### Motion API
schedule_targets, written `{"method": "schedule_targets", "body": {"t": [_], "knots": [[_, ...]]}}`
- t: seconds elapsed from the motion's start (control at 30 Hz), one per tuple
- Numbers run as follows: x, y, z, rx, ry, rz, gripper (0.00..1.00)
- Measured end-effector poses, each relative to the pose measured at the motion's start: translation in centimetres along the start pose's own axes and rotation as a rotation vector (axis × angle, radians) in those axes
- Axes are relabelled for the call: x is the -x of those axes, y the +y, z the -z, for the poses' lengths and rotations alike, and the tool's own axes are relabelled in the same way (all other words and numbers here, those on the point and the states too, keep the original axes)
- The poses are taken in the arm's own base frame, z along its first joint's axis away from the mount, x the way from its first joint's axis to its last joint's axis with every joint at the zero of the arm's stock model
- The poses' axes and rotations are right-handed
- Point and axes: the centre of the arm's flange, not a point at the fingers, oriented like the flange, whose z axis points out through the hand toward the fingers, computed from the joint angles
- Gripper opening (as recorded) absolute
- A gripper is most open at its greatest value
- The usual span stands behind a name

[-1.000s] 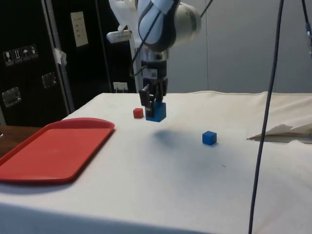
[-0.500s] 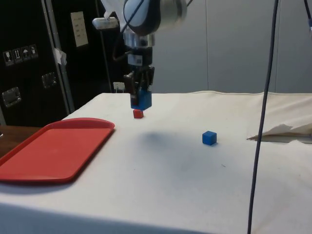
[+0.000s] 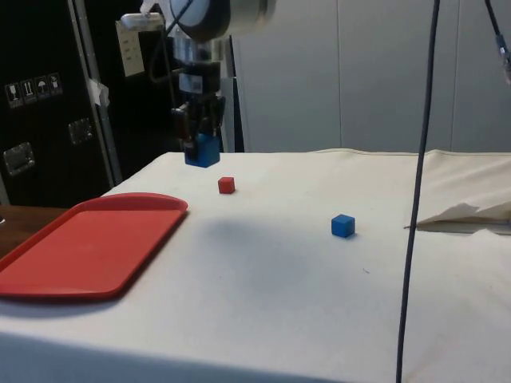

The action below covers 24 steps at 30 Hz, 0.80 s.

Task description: Pick up the largest block and place it onto the tray.

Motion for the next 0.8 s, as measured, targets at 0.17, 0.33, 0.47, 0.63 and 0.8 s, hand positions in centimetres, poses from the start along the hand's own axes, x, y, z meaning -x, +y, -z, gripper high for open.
{"method": "schedule_targets", "body": {"t": [0.17,0.33,0.47,0.63,0.8], "knots": [[-1.7,-1.1,0.2,0.007,0.005,0.003,0.00],[-2.8,-2.0,0.1,0.012,0.011,0.007,0.00],[-4.2,-3.0,0.1,0.021,0.016,0.013,0.00],[-5.6,-4.0,-0.1,0.032,0.023,0.017,0.00],[-7.2,-5.1,-0.5,0.047,0.031,0.024,0.00]]}}
